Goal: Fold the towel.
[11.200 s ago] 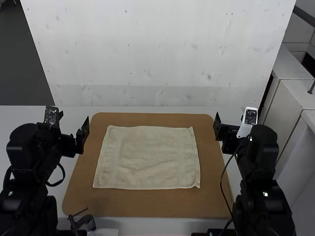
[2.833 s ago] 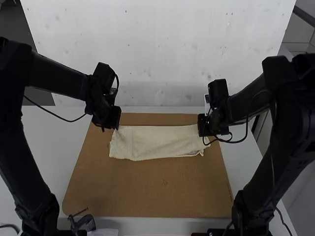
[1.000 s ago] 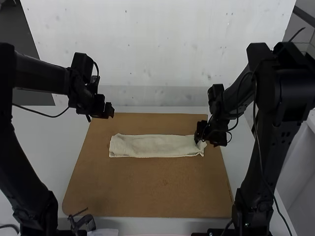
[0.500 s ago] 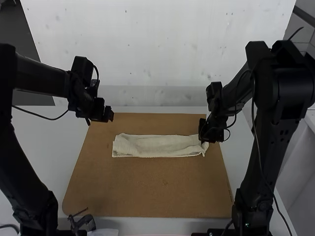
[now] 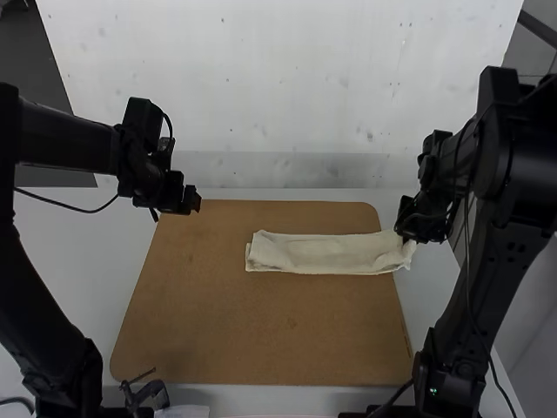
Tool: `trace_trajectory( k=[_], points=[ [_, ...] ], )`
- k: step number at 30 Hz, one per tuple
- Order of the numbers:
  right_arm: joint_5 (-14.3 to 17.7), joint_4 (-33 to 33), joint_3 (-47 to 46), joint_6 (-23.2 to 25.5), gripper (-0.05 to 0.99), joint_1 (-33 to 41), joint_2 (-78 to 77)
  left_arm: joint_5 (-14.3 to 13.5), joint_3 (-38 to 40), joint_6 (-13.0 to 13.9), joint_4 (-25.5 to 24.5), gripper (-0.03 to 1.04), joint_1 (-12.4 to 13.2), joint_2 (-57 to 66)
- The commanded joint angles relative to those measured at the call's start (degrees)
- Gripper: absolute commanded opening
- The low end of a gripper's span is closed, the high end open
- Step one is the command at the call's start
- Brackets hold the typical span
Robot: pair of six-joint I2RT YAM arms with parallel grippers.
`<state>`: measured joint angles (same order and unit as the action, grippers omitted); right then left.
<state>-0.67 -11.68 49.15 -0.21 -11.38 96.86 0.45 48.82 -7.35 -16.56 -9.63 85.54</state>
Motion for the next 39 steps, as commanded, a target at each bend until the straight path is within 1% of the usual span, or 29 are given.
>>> trace_trajectory(
  k=[1,6,9,13,16,21,24,32,36,39],
  points=[
    [0.14,0.61,3.41,-4.01,0.02,-4.71,0.52,1.05,-1.18,-0.64,1.0,1.01,0.58,-1.43],
    [0.05,0.43,7.46,-6.91,0.02,-10.33,4.3,1.05,-1.62,-0.56,1.53,1.01,0.49,-1.78],
    [-0.39,-1.68,10.97,-8.05,0.02,-12.88,6.76,1.05,-1.88,-0.47,1.79,1.01,0.84,-1.87],
    [-0.48,-4.49,12.91,-8.14,0.02,-12.71,7.03,1.05,-2.24,-0.56,2.14,1.01,1.1,-1.51],
    [-0.65,-4.84,12.55,-7.0,0.02,-10.51,5.18,1.13,-2.76,-0.47,3.2,1.01,1.1,-1.43],
    [-0.83,-6.51,10.09,-3.4,0.02,-3.04,-0.09,1.05,-2.94,-0.29,3.64,1.01,1.54,-1.43],
    [0.23,-5.98,7.81,-0.76,0.02,2.76,-2.29,1.13,-2.94,-0.29,3.64,1.01,1.98,-1.43],
    [5.24,-6.25,4.56,6.71,0.02,19.81,-4.93,1.4,-3.29,-0.12,3.64,1.01,2.6,-2.04],
    [8.23,-6.25,5.87,9.88,0.02,27.46,-3.34,1.4,-3.38,-0.2,3.64,1.01,2.33,-2.13],
    [9.54,-6.86,8.51,11.81,0.02,31.15,-0.97,1.4,-3.55,-0.12,3.64,1.01,2.16,-2.13]
  ],
)
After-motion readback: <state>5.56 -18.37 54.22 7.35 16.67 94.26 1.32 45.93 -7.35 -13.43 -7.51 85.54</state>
